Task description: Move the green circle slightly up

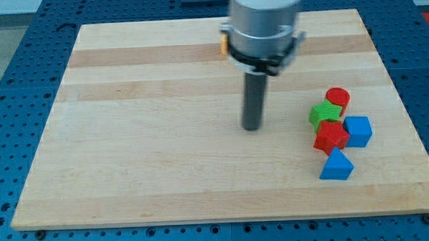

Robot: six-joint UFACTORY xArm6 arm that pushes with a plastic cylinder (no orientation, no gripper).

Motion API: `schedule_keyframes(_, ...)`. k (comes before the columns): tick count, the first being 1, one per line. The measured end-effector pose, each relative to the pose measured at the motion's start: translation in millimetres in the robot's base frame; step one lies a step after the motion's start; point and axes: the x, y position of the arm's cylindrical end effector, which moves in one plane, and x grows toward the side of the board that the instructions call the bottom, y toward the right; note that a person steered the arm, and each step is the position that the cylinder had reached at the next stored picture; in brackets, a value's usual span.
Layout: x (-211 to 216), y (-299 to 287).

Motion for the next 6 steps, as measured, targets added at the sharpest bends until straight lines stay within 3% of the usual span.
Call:
schedule_keyframes(1, -45.2, -5.0)
schedule_keyframes(2, -87.4, 33.8)
schedule_keyframes(5, -105.6, 95.4)
schedule_keyframes(6, -159.1, 118.8)
